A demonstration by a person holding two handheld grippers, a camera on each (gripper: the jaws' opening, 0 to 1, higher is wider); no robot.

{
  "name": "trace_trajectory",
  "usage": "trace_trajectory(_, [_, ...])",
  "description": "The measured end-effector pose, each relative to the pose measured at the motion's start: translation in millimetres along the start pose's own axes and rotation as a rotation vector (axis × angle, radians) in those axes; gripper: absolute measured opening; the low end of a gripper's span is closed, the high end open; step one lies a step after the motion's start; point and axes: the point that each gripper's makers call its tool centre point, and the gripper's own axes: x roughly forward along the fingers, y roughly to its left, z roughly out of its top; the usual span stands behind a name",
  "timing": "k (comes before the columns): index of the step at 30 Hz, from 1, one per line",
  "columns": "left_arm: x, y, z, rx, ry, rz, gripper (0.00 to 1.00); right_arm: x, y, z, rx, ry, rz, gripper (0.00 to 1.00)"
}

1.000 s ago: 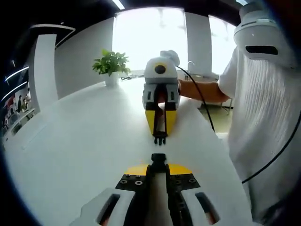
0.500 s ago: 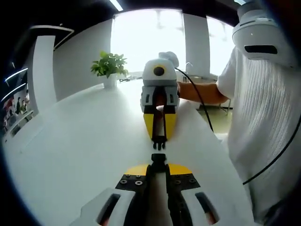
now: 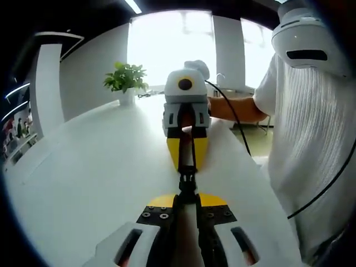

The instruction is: Snap the two parts of the plastic buckle together until the buckle closes and remains connected.

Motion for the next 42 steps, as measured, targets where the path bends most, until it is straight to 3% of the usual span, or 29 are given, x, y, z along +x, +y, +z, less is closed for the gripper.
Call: trace_trajectory(42, [0.0, -2.0, 3.2, 0.012, 0.011, -0.016, 0.11, 6.7, 0.9, 7.6, -0.010, -0.001, 0.008, 0.11])
